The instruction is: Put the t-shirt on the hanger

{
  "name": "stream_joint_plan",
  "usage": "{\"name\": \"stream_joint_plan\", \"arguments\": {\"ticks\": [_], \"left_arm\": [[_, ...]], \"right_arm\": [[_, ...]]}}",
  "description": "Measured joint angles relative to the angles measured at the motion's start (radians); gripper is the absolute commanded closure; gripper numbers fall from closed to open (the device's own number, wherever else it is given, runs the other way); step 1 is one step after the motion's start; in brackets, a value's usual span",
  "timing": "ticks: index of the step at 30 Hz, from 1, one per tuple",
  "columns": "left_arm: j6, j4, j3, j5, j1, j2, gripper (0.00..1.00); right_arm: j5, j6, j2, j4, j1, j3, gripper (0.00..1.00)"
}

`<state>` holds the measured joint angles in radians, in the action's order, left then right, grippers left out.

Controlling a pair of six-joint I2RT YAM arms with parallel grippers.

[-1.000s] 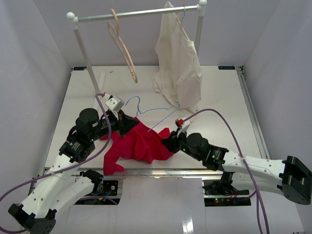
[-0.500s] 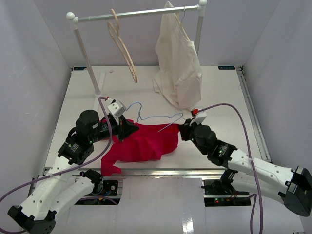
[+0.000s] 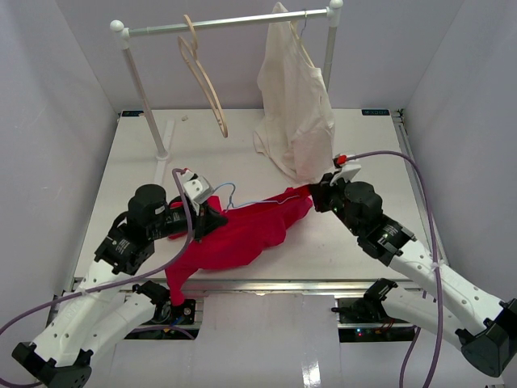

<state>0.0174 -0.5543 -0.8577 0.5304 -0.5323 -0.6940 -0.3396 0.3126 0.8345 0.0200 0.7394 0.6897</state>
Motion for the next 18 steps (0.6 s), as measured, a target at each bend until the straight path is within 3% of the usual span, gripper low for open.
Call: {"name": "stream_joint_plan", "arguments": {"ticks": [6,11,13,16,18], "left_arm": [[0.001,0.008,-0.002,0.027,0.000,-0.090,1.00],[-0.017,0.036,-0.002,0.102,0.001,-0.150,1.00],[-0.020,0.047,-0.002,0.133,0.000,-0.153,1.00],[-0.021,0.069,0.000,0.198,0.000,-0.153,1.00],[-0.027,0.088,0.003,0.245,0.000,-0.155,1.00]], "right_arm": [[0.250,-0.114,0.083,0.122,-0.003,0.164,0.92],[0.472,-0.195,0.150,0.268,0.065,0.332,0.92],[0.529,-0.227,0.158,0.309,0.096,0.367,0.84],[0.583,-0.269,0.162,0.370,0.137,0.376,0.58],[0.613,-0.309,0.168,0.414,0.154,0.376,0.53]]}}
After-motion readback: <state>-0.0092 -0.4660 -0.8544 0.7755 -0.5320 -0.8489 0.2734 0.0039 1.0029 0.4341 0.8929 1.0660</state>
